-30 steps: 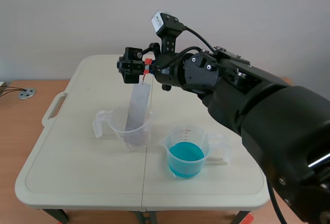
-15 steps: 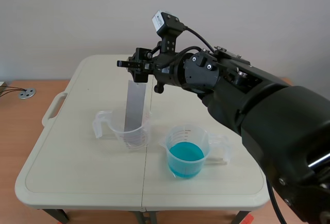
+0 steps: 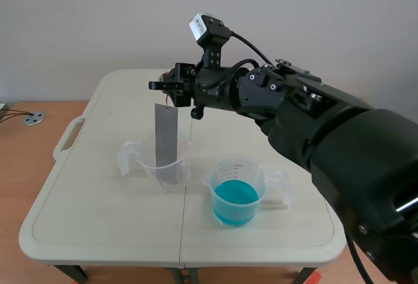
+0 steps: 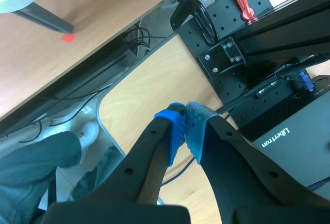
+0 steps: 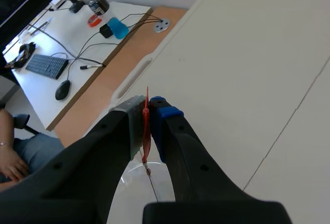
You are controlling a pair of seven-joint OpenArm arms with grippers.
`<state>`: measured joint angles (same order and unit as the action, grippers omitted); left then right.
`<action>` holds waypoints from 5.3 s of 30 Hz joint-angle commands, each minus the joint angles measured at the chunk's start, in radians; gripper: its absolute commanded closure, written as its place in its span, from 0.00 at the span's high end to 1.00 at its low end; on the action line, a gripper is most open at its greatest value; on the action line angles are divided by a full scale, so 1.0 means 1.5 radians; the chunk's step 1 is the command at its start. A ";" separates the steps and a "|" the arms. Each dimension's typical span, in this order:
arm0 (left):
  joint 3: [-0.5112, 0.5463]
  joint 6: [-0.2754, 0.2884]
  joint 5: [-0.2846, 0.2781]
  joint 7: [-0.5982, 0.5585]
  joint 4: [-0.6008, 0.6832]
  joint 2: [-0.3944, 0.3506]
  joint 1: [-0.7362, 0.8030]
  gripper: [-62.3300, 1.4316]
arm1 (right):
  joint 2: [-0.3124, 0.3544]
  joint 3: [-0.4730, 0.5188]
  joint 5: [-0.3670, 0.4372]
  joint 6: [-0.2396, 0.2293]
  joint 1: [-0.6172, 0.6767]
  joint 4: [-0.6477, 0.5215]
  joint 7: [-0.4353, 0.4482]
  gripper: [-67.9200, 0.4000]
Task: Hold the metal plate by the orange handle, dip it into the blue solution, take it out and point at it, then put the plate back in the beaker on the left.
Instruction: 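Lift the metal plate out of the left beaker, then move the plate over the blue solution, then point at the plate with the left hand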
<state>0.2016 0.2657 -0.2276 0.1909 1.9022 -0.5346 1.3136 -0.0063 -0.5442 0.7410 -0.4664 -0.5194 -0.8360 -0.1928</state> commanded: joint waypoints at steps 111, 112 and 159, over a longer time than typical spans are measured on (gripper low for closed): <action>-0.125 0.141 -0.010 0.047 0.005 -0.002 -0.504 0.05 | 0.357 0.202 -0.174 -0.079 0.472 -0.793 0.198 0.02; -0.140 0.142 -0.010 0.054 0.005 -0.002 -0.521 0.05 | 0.363 0.205 -0.172 -0.079 0.476 -0.793 0.199 0.02; -0.467 0.121 -0.007 0.132 -0.213 0.127 -0.886 0.05 | 0.397 0.228 -0.172 -0.068 0.490 -0.793 0.217 0.02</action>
<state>-0.4988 0.4541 -0.2283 0.4088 1.5665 -0.3496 -0.0017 0.5770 -0.2111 0.4690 -0.5732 0.2230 -2.0022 0.1154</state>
